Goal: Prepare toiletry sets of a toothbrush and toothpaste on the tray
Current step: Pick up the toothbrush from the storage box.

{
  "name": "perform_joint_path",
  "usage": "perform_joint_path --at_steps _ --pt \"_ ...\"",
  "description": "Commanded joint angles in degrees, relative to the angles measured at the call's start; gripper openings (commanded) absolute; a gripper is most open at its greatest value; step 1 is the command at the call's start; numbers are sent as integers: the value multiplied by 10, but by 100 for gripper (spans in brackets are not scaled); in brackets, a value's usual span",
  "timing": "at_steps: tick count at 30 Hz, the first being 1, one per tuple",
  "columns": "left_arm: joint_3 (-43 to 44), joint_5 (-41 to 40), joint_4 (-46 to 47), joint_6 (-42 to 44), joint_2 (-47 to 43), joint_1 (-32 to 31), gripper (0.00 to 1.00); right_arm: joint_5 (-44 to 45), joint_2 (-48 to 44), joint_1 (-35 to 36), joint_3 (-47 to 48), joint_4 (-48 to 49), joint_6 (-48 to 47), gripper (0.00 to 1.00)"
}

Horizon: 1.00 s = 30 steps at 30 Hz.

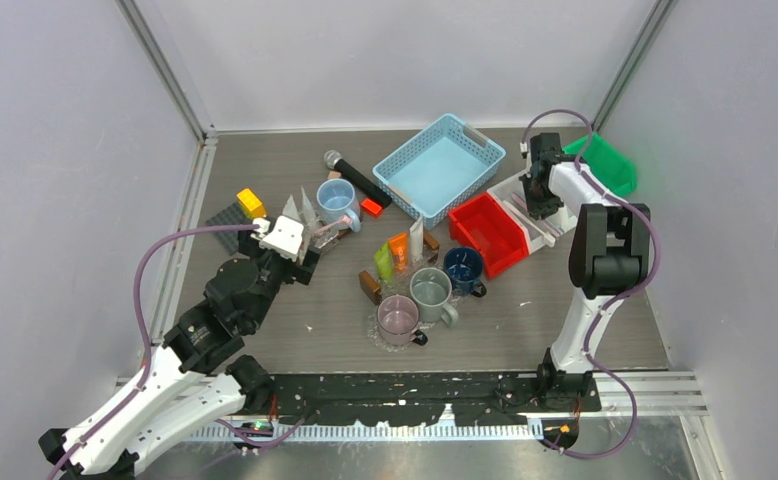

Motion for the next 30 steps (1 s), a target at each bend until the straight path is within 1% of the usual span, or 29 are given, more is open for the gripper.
perform_joint_path --at_steps 1,8,16,17,21,23,24,27,30 --pt "-3 5 32 3 -2 3 87 -13 7 3 -4 9 -5 22" --pt "-3 5 31 2 -3 3 88 -20 24 3 -8 5 -6 22" --pt "-3 5 31 2 -4 3 87 -15 34 3 -8 3 -11 35" --pt "-3 5 31 3 -4 3 87 -14 33 3 -8 3 -12 35" --pt "-3 5 30 3 -4 3 87 -13 24 3 -7 2 -15 30" --pt "-3 5 31 3 -5 3 87 -12 16 3 -4 -2 -16 23" --pt "-3 5 31 2 -4 3 87 -12 8 3 -2 -6 -17 21" --pt "-3 6 31 3 -4 3 87 -6 -10 12 7 -21 -21 9" --pt "-2 6 30 3 -6 3 87 6 -35 24 17 -39 -23 4"
